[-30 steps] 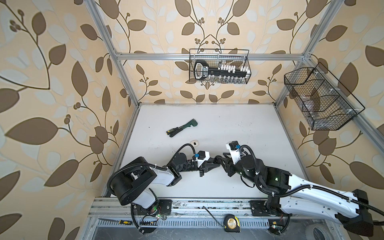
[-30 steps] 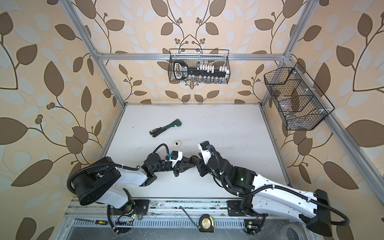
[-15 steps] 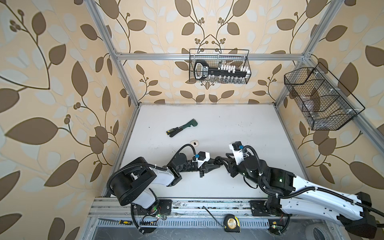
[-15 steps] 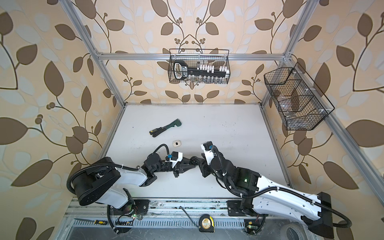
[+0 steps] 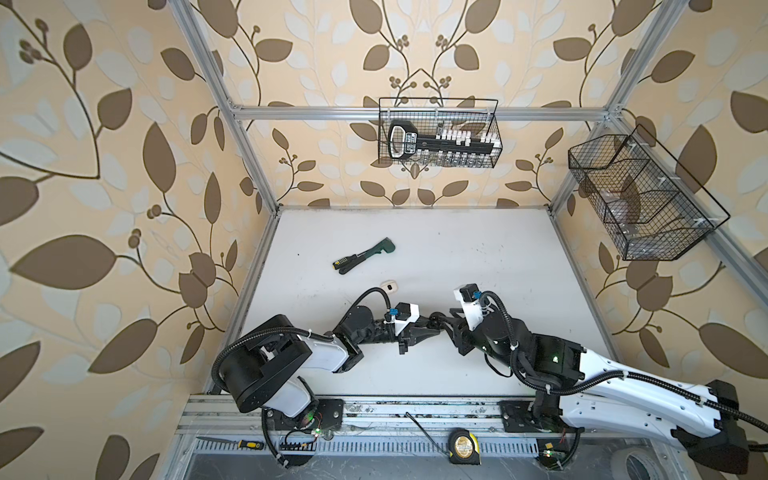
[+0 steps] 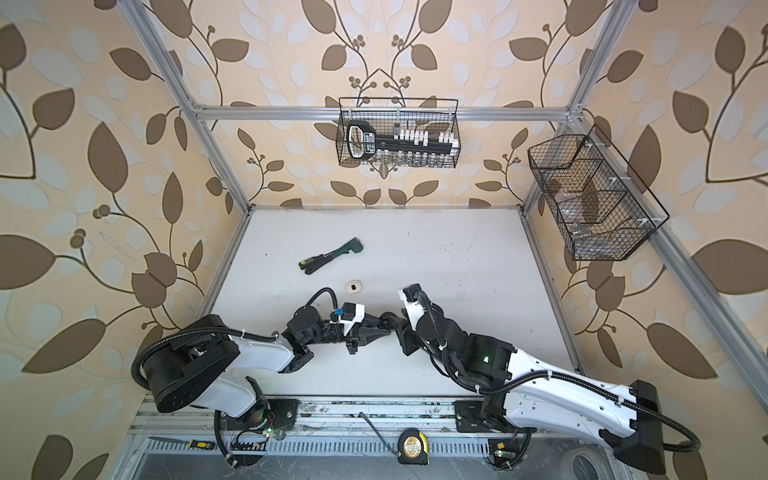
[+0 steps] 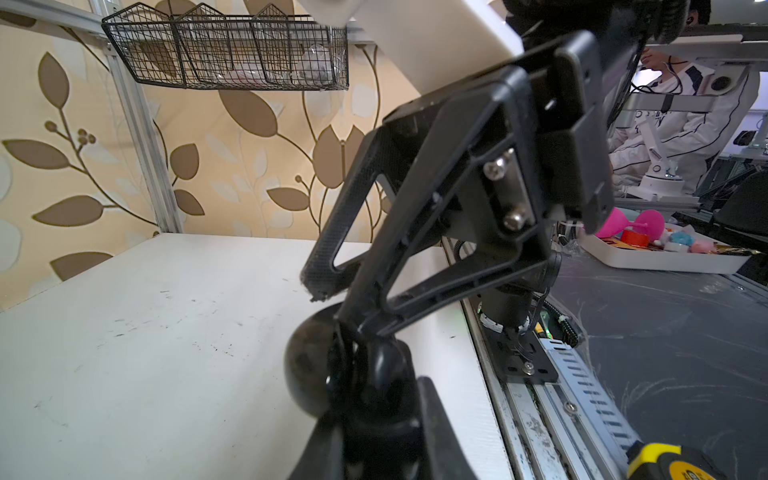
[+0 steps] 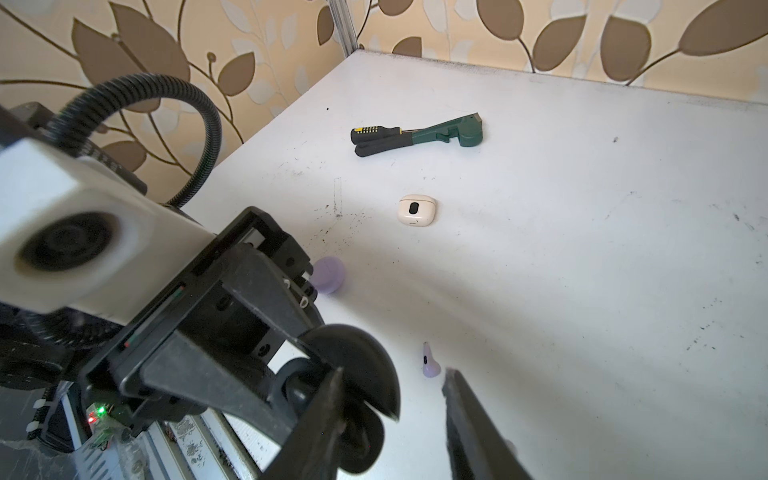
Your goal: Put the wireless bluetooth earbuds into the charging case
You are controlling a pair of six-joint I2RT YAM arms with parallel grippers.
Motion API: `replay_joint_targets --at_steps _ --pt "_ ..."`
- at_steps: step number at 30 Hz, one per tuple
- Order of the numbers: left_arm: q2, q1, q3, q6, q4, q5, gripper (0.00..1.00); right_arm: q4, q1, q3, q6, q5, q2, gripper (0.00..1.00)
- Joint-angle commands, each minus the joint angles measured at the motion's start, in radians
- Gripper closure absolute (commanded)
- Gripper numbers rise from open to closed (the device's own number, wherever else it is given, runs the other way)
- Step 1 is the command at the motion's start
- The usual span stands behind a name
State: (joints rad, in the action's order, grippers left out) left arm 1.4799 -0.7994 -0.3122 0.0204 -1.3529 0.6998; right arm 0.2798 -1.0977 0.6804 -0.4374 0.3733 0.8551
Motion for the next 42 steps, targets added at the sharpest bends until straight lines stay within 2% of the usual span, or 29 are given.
replay_joint_targets --at_steps 1,13,18,20,24,27,34,42 --pt "-0.034 -0.007 -0.001 0.012 -0.072 0.026 1.0 0.001 -0.002 -0.004 0.003 -0.014 0.02 0.6" --pt "-0.032 -0.007 -0.001 0.01 -0.071 0.029 1.0 0.069 0.003 0.061 0.009 0.06 -0.048 0.59" --pt "-0.033 -0.007 -0.002 0.014 -0.071 0.035 1.0 0.078 0.077 0.082 -0.001 0.097 -0.051 0.59" --pt "-0.033 -0.007 -0.003 0.015 -0.071 0.042 1.0 0.085 0.137 0.08 -0.025 0.065 -0.03 0.6" --pt "-0.03 -0.009 -0.007 0.016 -0.072 0.064 1.0 0.084 0.271 0.074 -0.057 -0.084 0.04 0.62" --pt "-0.033 -0.012 -0.01 0.017 -0.071 0.075 1.0 0.073 0.318 0.063 -0.063 -0.161 0.104 0.63" --pt "-0.03 -0.014 -0.012 0.016 -0.071 0.072 1.0 -0.036 0.324 0.021 -0.036 -0.328 0.18 0.64" --pt "-0.018 -0.014 -0.014 0.01 -0.071 0.045 1.0 -0.101 0.296 -0.016 -0.025 -0.404 0.119 0.61"
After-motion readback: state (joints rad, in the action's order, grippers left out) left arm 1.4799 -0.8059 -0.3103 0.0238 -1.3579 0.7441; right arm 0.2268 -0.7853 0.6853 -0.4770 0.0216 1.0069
